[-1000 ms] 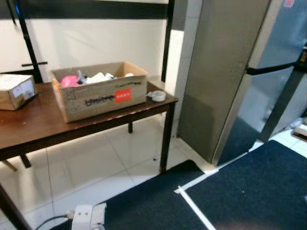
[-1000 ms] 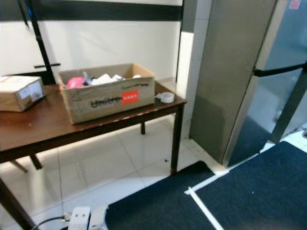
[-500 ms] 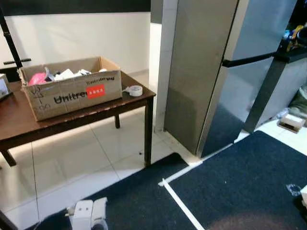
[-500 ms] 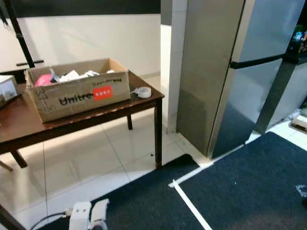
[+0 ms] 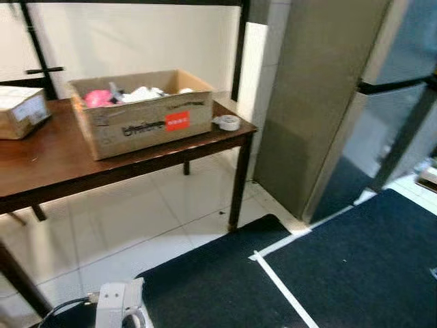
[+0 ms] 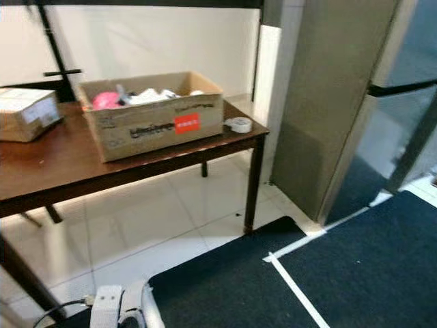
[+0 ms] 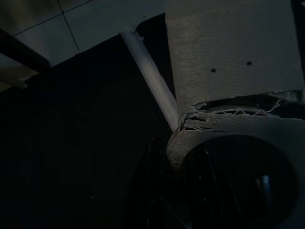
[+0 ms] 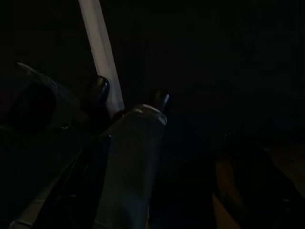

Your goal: Picking trash to rubbish bin

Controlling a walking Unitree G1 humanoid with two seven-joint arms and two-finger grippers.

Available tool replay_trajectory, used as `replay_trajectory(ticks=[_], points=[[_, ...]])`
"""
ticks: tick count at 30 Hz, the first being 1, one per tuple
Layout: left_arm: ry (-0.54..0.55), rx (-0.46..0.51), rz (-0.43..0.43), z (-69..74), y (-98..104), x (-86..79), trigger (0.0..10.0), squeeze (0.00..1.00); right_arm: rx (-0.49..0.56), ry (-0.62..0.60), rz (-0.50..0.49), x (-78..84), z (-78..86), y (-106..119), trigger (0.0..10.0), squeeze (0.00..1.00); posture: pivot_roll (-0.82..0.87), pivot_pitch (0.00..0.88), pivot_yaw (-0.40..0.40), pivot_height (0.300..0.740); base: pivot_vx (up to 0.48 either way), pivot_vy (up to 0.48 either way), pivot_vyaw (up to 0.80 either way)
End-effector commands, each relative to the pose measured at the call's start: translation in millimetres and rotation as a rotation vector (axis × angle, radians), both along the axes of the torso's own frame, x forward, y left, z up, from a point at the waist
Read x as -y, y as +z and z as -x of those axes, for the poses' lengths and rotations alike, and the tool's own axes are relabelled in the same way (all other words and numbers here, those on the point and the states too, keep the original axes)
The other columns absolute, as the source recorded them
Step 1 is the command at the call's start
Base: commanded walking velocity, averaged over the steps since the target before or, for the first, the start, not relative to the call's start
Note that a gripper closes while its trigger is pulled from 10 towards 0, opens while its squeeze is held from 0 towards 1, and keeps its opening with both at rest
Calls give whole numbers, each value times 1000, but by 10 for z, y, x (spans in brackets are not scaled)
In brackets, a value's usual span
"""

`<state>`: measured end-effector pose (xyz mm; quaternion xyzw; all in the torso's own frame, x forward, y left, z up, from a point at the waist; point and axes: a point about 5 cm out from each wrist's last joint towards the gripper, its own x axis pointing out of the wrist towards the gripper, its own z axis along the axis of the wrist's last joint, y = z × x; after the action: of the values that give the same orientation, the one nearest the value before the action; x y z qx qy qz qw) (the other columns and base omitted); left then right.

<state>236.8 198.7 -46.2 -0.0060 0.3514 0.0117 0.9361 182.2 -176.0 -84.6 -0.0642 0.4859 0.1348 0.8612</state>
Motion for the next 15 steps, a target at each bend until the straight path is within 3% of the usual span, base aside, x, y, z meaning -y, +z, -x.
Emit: replay_trajectory(ticks=[1,8,11,13,15], points=[[-36,-13,-10,23,-27,63,10000,0,-23,-21,9,48,72,-31,10000,0,37,39,-30,740,0,0,0],[-77,-22,-29,24,-32,88,10000,0,-26,-23,8,29,82,-38,10000,0,37,43,-28,740,0,0,0],[-92,-23,-50,34,-39,96,10000,0,-24,-23,6,9,67,-34,10000,0,37,43,-28,740,0,-480,0],[-37,-34,-46,49,-49,46,10000,0,-22,-23,4,-8,57,-32,10000,0,37,46,-25,740,0,-480,0],[-9,-20,-33,43,-39,28,10000,0,-20,-24,3,-13,51,-30,10000,0,38,44,-26,740,0,0,0]])
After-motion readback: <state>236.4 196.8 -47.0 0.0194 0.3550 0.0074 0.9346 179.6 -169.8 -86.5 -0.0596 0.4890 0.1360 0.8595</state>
